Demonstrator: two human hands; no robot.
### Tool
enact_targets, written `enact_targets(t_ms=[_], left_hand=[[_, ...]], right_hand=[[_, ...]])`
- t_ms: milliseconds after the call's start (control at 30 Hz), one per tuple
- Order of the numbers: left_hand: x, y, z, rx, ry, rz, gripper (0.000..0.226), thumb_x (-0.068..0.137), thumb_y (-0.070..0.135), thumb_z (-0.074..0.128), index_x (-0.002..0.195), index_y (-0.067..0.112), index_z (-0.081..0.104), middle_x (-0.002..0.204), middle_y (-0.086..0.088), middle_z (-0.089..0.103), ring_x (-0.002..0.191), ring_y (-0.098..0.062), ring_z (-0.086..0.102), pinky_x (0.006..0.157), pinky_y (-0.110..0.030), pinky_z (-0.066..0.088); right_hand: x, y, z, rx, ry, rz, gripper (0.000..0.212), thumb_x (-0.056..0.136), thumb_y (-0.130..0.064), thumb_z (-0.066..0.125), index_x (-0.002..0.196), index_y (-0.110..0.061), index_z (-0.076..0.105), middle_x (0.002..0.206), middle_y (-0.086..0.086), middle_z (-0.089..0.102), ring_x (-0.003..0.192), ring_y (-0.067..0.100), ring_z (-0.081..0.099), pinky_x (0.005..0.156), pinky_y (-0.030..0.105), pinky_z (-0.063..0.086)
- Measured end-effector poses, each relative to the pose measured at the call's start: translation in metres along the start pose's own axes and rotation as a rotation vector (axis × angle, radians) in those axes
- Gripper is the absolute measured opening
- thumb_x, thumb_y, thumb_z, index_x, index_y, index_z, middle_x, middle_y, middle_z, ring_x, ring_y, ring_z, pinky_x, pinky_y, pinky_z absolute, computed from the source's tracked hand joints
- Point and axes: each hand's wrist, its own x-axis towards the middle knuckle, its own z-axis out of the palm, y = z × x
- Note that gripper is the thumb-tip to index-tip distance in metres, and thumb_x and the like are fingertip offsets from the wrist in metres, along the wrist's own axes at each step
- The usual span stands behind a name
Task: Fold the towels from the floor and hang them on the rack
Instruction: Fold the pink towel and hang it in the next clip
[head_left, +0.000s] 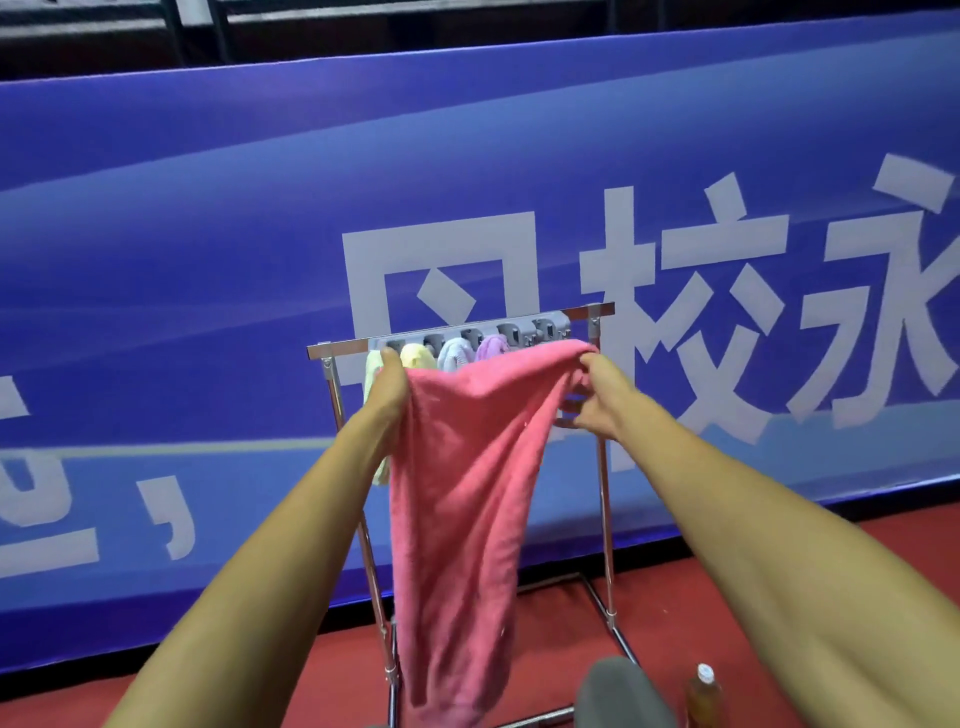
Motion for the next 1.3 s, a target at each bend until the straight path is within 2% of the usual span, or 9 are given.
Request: enact_targets(t_ms=[133, 367, 533, 700, 900, 1000, 1100, 1200, 1300], left_hand=[[-0.019, -0.008, 0.006, 0.193, -0.206, -0.143, 0.082, 0.095, 0.073, 0.025, 0.128, 0.006, 0.057, 0.122, -0.016, 0.067, 0.11, -0.027, 0.066, 0.098, -0.037, 0.051], [-0.033, -0.012, 0.003, -0.265, -0.342, -0.034, 0.104, 0.085, 0.087, 0.01, 0.131, 0.011, 0.063, 0.123, -0.023, 0.068, 0.093, -0.033, 0.072, 0.071, -0.045, 0.06], [-0.061, -0.085, 0.004, 0.378, -0.751, -0.277, 0.061, 0.091, 0.069, 0.047, 0.107, 0.016, 0.073, 0.096, -0.005, 0.076, 0.079, -0.019, 0.07, 0.07, -0.032, 0.057], [-0.031, -0.08, 0.007, -0.365, -0.448, -0.034, 0.043, 0.091, 0.056, 0.062, 0.111, 0.019, 0.073, 0.103, -0.006, 0.072, 0.092, -0.024, 0.067, 0.082, -0.04, 0.056], [-0.035, -0.127, 0.018, 0.058, -0.587, -0.026, 0.024, 0.091, 0.021, 0.064, 0.111, 0.009, 0.067, 0.089, -0.006, 0.066, 0.076, -0.022, 0.06, 0.065, -0.029, 0.046], [-0.027, -0.108, 0.015, -0.449, -0.414, 0.032, 0.03, 0.092, 0.031, 0.064, 0.111, 0.008, 0.072, 0.106, -0.009, 0.072, 0.105, -0.025, 0.063, 0.089, -0.037, 0.052], [-0.037, -0.122, 0.014, -0.331, -0.619, -0.09, 0.064, 0.091, 0.058, 0.062, 0.133, 0.01, 0.062, 0.137, -0.02, 0.057, 0.135, -0.034, 0.048, 0.116, -0.056, 0.034], [-0.061, -0.14, 0.024, 0.035, -0.73, -0.2, 0.07, 0.091, 0.061, 0.06, 0.15, 0.029, 0.043, 0.136, -0.011, 0.064, 0.127, -0.028, 0.06, 0.106, -0.049, 0.047], [-0.053, -0.117, 0.018, -0.277, -0.459, -0.015, 0.05, 0.096, 0.045, 0.059, 0.137, 0.017, 0.056, 0.123, -0.01, 0.072, 0.117, -0.027, 0.067, 0.096, -0.044, 0.055]], right_hand=[[-0.006, 0.03, 0.009, -0.349, -0.267, 0.239, 0.035, 0.097, -0.043, 0.052, 0.088, -0.013, 0.067, 0.085, 0.011, 0.075, 0.082, 0.027, 0.072, 0.086, 0.048, 0.056], [-0.001, 0.036, 0.001, -0.059, -0.458, 0.381, 0.114, 0.061, -0.099, 0.046, 0.122, -0.005, 0.069, 0.12, 0.021, 0.069, 0.109, 0.035, 0.068, 0.097, 0.047, 0.051], [-0.012, 0.114, -0.018, -0.198, -0.607, 0.509, 0.11, 0.055, -0.094, 0.056, 0.121, -0.007, 0.069, 0.134, 0.018, 0.063, 0.124, 0.033, 0.061, 0.11, 0.049, 0.044], [0.011, 0.081, -0.021, 0.396, -0.388, 0.268, 0.106, 0.069, -0.093, 0.048, 0.123, -0.005, 0.07, 0.128, 0.023, 0.066, 0.114, 0.038, 0.066, 0.099, 0.051, 0.051], [-0.002, 0.093, -0.009, 0.02, -0.495, 0.29, 0.083, 0.057, -0.034, 0.096, 0.126, -0.001, 0.065, 0.111, 0.018, 0.071, 0.095, 0.03, 0.071, 0.103, 0.05, 0.051], [0.006, 0.071, -0.008, 0.459, -0.339, 0.143, 0.061, 0.087, -0.05, 0.071, 0.123, -0.001, 0.066, 0.118, 0.022, 0.071, 0.112, 0.036, 0.068, 0.104, 0.053, 0.049], [-0.004, 0.086, -0.005, -0.02, -0.561, 0.332, 0.085, 0.083, -0.078, 0.055, 0.121, -0.003, 0.065, 0.121, 0.02, 0.067, 0.118, 0.034, 0.061, 0.107, 0.049, 0.043], [-0.017, 0.094, 0.0, -0.009, -0.667, 0.336, 0.082, 0.087, -0.069, 0.06, 0.128, 0.002, 0.06, 0.123, 0.025, 0.064, 0.117, 0.037, 0.061, 0.111, 0.049, 0.04], [-0.017, 0.074, 0.003, 0.515, -0.412, 0.121, 0.081, 0.092, -0.071, 0.047, 0.131, -0.002, 0.063, 0.117, 0.023, 0.071, 0.106, 0.037, 0.07, 0.101, 0.048, 0.05]])
